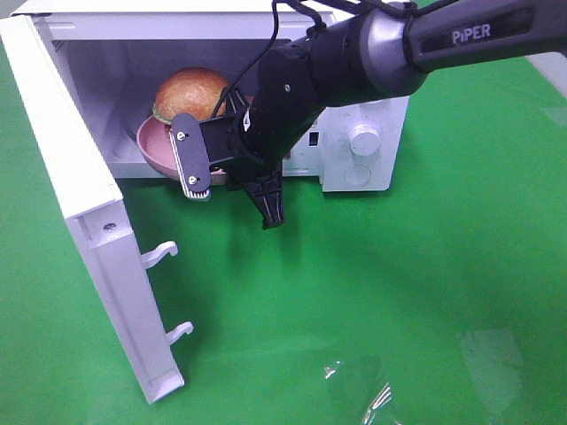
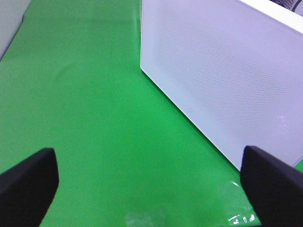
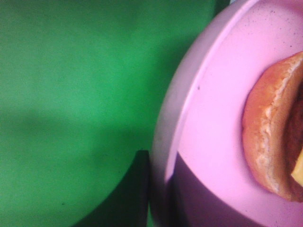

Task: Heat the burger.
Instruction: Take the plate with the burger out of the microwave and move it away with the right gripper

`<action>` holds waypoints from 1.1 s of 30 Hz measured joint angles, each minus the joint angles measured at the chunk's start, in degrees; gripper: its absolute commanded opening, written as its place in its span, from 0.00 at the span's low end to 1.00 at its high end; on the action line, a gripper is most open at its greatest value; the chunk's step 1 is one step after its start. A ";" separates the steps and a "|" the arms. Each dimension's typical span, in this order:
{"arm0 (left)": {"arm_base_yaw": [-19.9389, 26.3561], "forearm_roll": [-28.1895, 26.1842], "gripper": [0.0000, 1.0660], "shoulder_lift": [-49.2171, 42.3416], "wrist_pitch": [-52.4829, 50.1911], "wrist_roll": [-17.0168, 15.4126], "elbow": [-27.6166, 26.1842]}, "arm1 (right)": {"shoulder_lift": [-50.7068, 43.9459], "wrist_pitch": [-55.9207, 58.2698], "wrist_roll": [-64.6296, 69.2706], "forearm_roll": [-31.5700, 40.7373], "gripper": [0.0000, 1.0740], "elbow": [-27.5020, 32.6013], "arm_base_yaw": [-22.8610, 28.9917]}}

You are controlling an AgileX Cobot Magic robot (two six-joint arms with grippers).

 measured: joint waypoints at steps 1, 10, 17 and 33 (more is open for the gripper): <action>0.00 0.00 0.91 0.00 0.00 0.00 0.00 | 0.00 0.00 0.00 0.00 0.00 0.00 0.00; 0.00 0.00 0.91 0.00 0.00 0.00 0.00 | -5.44 -1.95 -19.19 11.06 0.00 7.73 -1.78; 0.00 0.00 0.91 0.00 0.00 0.00 0.00 | -7.73 -3.44 -22.98 14.50 0.00 10.77 -2.52; 0.00 0.00 0.91 0.00 0.00 0.00 0.00 | -16.33 -7.62 -26.87 15.24 0.00 23.49 -2.64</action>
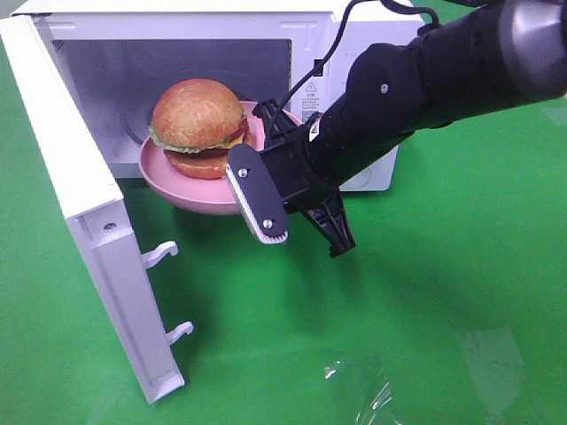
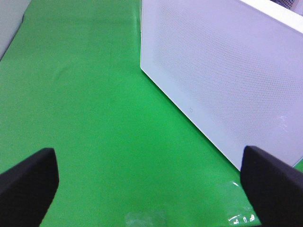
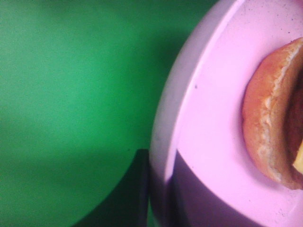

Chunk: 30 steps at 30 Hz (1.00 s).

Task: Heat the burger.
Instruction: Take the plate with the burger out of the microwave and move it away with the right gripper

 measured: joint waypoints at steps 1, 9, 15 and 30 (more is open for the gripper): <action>0.00 0.00 0.91 0.00 0.00 0.00 0.00 | 0.00 0.00 0.00 0.00 0.00 0.00 0.00; 0.00 0.00 0.91 0.00 0.00 0.00 0.00 | -6.53 -3.72 0.06 -0.23 0.00 8.65 0.00; 0.00 0.00 0.91 0.00 0.00 0.00 0.00 | -10.83 -5.44 0.34 -0.23 0.00 13.87 -0.29; 0.00 0.00 0.91 0.00 0.00 0.00 0.00 | -25.10 -6.13 11.12 -5.04 0.00 26.76 -0.46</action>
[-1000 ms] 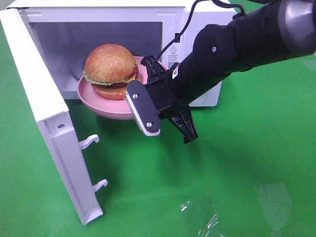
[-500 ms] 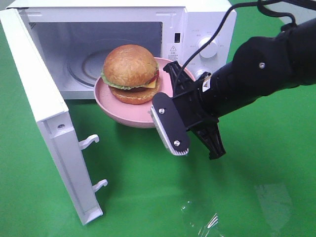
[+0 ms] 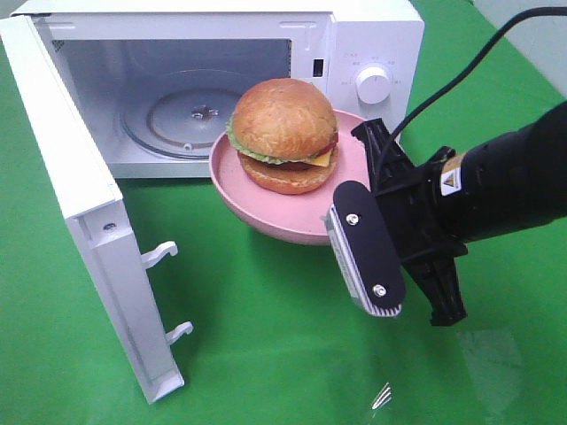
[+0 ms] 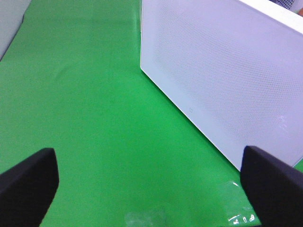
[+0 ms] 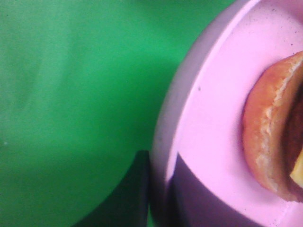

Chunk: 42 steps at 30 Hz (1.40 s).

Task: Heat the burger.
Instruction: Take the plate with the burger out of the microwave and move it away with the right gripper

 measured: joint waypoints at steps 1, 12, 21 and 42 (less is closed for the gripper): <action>0.00 0.00 0.91 0.00 0.00 0.00 0.00 | 0.00 0.00 0.00 0.00 0.00 0.00 0.00; 0.00 0.00 0.91 0.00 0.00 0.00 0.00 | -12.83 5.10 12.38 -9.91 0.00 7.68 0.00; 0.00 0.00 0.91 0.00 0.00 0.00 0.00 | -19.71 11.52 28.76 -19.54 0.00 10.94 0.00; 0.00 0.00 0.91 0.00 0.00 0.00 0.00 | -21.26 27.27 77.69 -43.26 0.00 10.94 0.00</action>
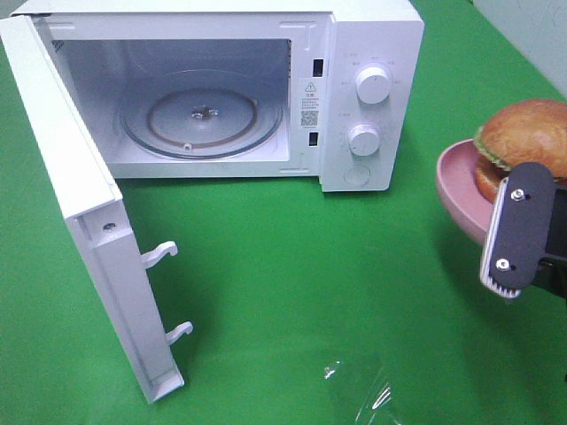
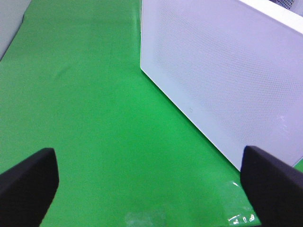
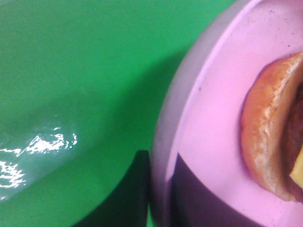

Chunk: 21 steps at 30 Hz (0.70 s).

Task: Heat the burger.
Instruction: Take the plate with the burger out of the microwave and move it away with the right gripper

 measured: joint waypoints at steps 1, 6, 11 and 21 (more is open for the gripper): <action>0.00 0.00 0.91 0.00 0.00 0.00 0.00 | 0.00 1.32 4.87 -1.49 0.00 0.00 0.00; 0.00 0.00 0.91 0.00 0.00 0.00 0.00 | -0.11 3.32 11.46 -3.61 0.00 0.00 0.00; 0.00 0.00 0.91 0.00 0.00 0.00 0.00 | 0.57 6.88 21.66 -6.07 0.00 0.00 0.00; 0.00 0.00 0.91 0.00 0.00 0.00 0.00 | 9.91 9.74 38.73 -6.88 0.00 0.00 0.00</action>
